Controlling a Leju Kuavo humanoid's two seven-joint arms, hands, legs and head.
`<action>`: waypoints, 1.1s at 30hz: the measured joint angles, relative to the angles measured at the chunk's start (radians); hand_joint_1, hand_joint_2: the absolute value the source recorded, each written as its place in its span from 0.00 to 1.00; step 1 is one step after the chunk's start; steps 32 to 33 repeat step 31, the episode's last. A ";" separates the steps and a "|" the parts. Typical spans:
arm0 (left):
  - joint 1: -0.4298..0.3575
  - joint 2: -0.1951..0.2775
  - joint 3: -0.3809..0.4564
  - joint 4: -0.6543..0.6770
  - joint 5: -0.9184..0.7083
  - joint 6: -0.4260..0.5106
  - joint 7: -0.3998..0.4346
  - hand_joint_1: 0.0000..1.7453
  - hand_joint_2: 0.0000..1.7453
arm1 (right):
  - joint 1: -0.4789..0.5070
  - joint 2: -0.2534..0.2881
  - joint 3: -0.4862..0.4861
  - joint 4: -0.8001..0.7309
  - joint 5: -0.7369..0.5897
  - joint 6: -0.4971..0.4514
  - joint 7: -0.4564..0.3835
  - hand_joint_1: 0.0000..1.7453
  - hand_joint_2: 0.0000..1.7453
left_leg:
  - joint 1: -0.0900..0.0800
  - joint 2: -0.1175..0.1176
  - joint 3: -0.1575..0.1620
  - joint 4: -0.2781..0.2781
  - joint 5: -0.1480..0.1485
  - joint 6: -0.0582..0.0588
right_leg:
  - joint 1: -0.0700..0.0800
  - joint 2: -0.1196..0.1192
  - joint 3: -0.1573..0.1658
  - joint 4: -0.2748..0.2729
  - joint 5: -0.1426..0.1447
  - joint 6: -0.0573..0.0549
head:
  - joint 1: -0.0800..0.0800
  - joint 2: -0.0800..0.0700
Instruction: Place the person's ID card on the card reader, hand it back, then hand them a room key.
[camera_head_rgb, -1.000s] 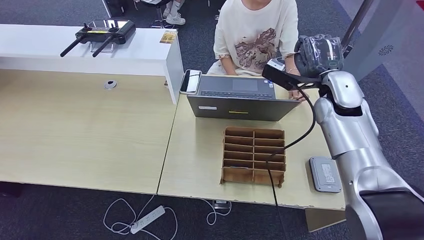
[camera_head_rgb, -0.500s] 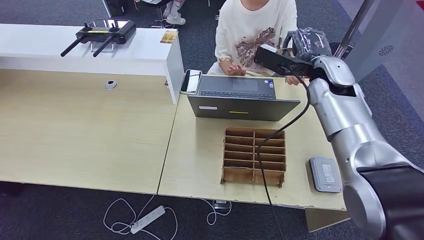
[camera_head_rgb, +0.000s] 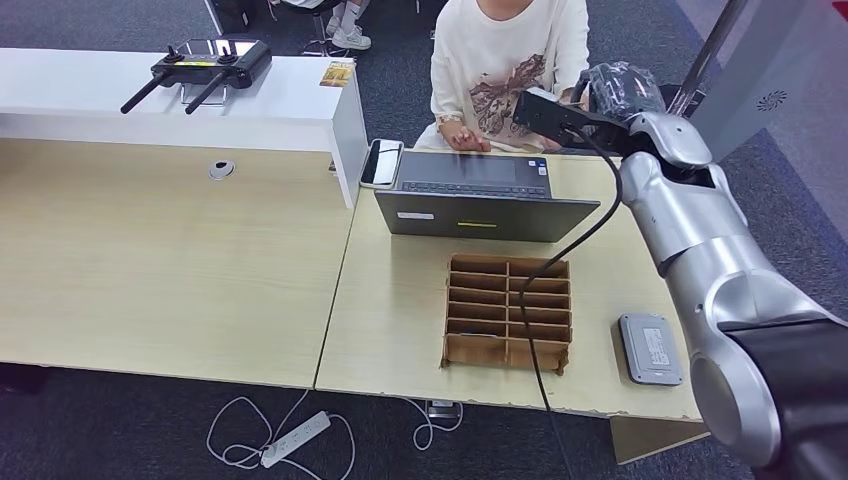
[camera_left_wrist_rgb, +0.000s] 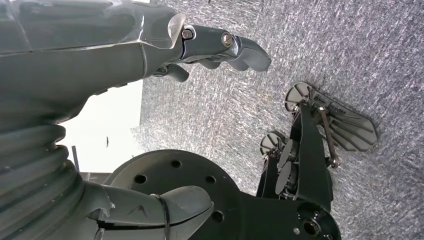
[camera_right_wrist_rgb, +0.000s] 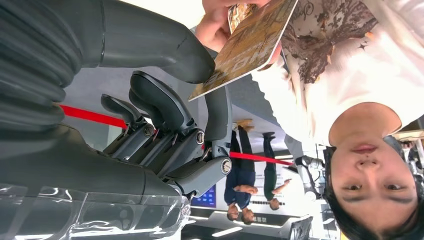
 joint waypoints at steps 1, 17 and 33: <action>0.000 0.000 0.000 0.000 0.001 0.000 0.000 0.00 1.00 | 0.000 0.000 0.000 0.003 -0.002 0.000 0.000 1.00 1.00 | 0.000 0.000 0.000 0.000 0.000 0.000 | 0.000 0.000 0.000 0.000 0.000 0.000 | 0.000 0.000; 0.002 0.000 0.000 0.000 0.012 0.001 -0.006 0.00 1.00 | 0.000 0.001 -0.002 0.019 -0.006 -0.018 0.014 0.00 1.00 | 0.000 0.000 0.000 0.000 0.000 0.000 | 0.000 0.000 0.000 0.000 0.000 0.000 | 0.000 0.000; 0.004 -0.001 0.003 0.000 0.026 0.013 -0.009 0.00 1.00 | 0.001 0.001 -0.028 0.021 -0.077 -0.060 -0.034 0.00 1.00 | 0.000 0.000 0.000 0.000 0.000 0.000 | 0.000 0.000 0.000 0.000 0.000 0.000 | 0.000 0.000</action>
